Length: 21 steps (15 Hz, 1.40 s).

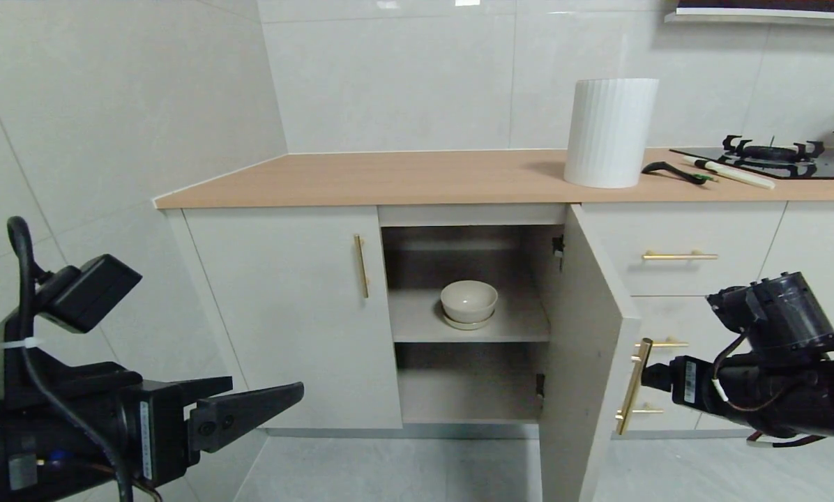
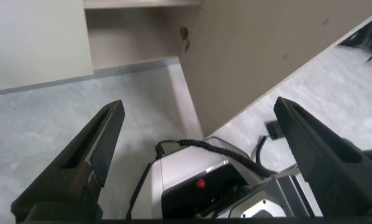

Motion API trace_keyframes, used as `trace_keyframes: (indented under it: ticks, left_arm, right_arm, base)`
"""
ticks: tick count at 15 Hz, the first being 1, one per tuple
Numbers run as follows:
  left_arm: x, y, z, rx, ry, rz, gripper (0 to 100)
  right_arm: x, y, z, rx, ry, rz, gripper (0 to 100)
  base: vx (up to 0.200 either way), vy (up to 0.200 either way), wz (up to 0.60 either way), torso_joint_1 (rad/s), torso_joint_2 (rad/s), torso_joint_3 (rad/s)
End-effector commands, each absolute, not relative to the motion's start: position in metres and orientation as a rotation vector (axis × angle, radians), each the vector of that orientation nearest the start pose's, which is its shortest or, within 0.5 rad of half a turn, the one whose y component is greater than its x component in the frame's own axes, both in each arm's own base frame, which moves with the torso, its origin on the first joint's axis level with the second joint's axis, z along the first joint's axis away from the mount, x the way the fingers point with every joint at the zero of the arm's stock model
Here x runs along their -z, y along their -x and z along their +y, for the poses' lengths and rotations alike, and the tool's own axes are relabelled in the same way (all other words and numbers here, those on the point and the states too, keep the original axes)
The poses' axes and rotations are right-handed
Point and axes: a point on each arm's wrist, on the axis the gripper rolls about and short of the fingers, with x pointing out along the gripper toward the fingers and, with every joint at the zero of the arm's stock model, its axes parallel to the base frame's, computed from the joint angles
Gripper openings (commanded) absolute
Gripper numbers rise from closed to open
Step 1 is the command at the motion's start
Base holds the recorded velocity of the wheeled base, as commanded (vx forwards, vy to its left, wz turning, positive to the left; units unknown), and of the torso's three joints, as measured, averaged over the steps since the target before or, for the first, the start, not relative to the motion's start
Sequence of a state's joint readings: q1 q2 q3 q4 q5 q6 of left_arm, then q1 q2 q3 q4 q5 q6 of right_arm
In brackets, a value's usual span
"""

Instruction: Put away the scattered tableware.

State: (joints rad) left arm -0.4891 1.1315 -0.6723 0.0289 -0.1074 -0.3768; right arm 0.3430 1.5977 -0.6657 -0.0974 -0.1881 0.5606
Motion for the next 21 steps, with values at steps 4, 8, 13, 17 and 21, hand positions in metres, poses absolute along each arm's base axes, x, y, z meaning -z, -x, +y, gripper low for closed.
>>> trace_keyframes:
  ticks: [4,8,13,17,21]
  left_arm:
    - [-0.216,-0.133,-0.073,0.484,0.269,0.576,100]
    - [-0.216,-0.133,-0.073,0.482,0.268,0.579,100]
    - [-0.217,-0.134,-0.073,0.479,0.27,0.566,100]
    - [-0.216,-0.135,-0.074,0.479,0.269,0.572,100]
    - [-0.215,-0.135,-0.073,0.476,0.267,0.572,100]
  right_arm:
    - [-0.122,-0.246,0.126,-0.183,-0.292,0.827,100]
    - [-0.115,-0.3,0.157,-0.275,-0.25,0.802,100]
    - [-0.09,-0.329,0.173,-0.275,-0.253,0.803,100]
    - [-0.081,-0.342,0.18,-0.27,-0.345,0.734,100]
    - [-0.072,-0.351,0.184,-0.26,-0.38,0.719,100]
  base:
    - [0.0,0.0,0.0,0.0,0.0,0.0]
    - [0.0,0.0,0.0,0.0,0.0,0.0]
    - [0.0,0.0,0.0,0.0,0.0,0.0]
    - [0.0,0.0,0.0,0.0,0.0,0.0]
    - [0.0,0.0,0.0,0.0,0.0,0.0]
